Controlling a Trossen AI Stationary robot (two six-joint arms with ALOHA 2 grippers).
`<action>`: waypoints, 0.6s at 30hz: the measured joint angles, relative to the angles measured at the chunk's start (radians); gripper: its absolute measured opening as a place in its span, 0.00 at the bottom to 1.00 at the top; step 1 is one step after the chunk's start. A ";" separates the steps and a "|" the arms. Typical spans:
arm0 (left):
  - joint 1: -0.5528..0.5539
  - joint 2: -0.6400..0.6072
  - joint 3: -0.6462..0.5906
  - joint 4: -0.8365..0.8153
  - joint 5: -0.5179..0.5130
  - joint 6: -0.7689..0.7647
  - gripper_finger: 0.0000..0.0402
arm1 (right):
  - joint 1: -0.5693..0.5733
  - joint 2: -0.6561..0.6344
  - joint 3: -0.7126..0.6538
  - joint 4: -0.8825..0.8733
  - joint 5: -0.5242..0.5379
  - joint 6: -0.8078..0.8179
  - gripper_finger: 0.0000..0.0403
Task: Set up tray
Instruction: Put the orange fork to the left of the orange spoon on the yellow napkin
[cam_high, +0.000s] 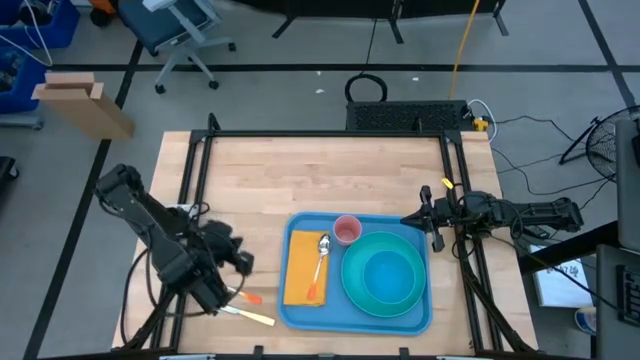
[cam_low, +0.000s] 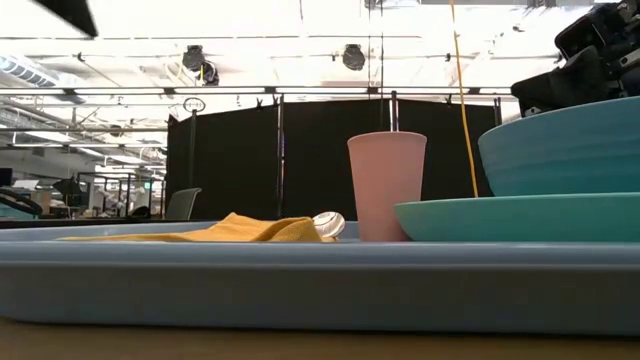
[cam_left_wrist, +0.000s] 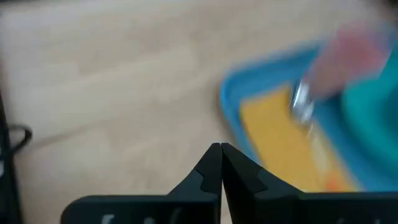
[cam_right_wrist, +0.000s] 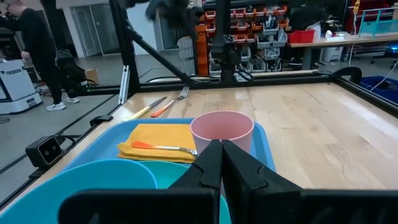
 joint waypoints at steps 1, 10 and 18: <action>-0.003 0.002 -0.014 0.016 0.052 0.047 0.02 | 0.000 0.000 0.000 -0.001 0.000 0.000 0.00; -0.005 0.000 -0.107 0.257 0.365 0.574 0.03 | 0.000 0.000 0.000 -0.002 0.002 0.010 0.00; 0.002 0.001 -0.238 0.442 0.530 0.737 0.28 | 0.000 0.000 0.000 0.002 0.003 -0.031 0.00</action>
